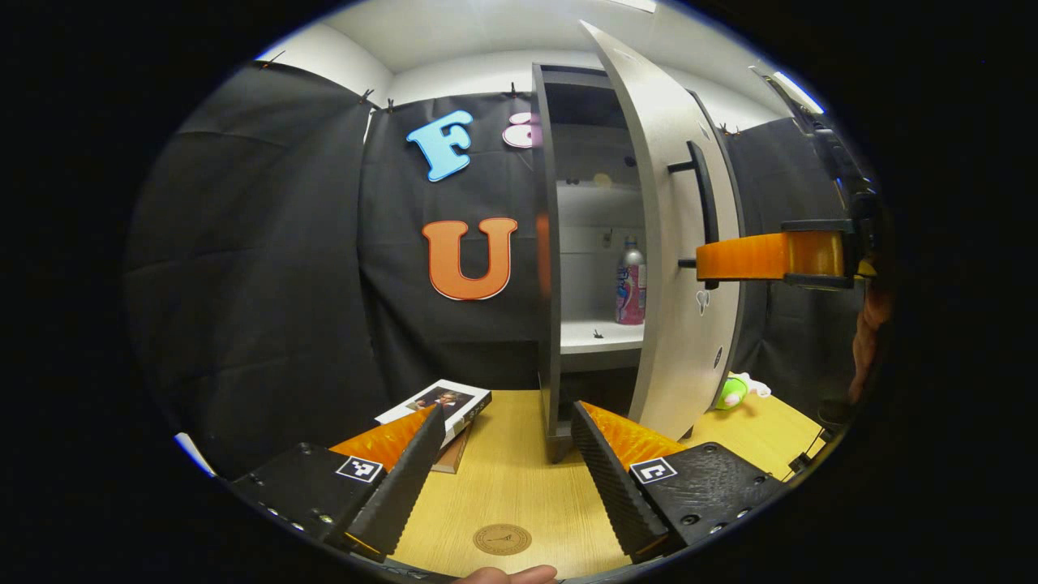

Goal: Open the cabinet door with the right hand, grasp the bottle in the cabinet with the left hand and place it on the coaster, then close the cabinet door with the right hand.

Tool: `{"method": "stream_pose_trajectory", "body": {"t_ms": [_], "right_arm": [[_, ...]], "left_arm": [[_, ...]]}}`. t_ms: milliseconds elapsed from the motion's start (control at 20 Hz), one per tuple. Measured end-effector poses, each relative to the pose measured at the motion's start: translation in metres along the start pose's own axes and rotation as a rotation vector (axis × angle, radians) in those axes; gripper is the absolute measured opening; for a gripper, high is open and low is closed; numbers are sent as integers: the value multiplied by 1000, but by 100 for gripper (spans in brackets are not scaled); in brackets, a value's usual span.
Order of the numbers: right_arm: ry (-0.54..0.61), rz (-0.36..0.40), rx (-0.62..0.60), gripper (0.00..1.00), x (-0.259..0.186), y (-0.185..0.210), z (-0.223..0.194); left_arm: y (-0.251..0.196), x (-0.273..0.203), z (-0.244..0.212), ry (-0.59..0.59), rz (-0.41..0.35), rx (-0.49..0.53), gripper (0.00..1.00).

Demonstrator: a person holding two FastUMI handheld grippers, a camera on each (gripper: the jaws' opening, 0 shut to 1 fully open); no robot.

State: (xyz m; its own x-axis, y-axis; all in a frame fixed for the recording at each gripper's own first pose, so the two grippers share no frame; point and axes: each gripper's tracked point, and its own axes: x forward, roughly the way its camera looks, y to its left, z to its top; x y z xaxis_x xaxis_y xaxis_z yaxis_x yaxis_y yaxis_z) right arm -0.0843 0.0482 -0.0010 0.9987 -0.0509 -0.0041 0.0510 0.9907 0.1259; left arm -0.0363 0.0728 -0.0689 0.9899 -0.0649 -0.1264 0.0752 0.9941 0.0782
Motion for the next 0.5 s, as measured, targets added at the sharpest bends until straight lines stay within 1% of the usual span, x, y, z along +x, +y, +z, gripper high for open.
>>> {"method": "stream_pose_trajectory", "body": {"t_ms": [350, 450, 500], "right_arm": [[16, -52, 3, 8, -51, -22, -5], [11, -81, 3, 6, -73, -28, -6], [11, -89, 14, 5, -74, -30, -6]], "left_arm": [[-36, -2, 1, -7, -77, 21, 95], [-48, -1, 2, -10, -100, 19, 95], [-53, 0, 2, -12, -113, 17, 95]]}}
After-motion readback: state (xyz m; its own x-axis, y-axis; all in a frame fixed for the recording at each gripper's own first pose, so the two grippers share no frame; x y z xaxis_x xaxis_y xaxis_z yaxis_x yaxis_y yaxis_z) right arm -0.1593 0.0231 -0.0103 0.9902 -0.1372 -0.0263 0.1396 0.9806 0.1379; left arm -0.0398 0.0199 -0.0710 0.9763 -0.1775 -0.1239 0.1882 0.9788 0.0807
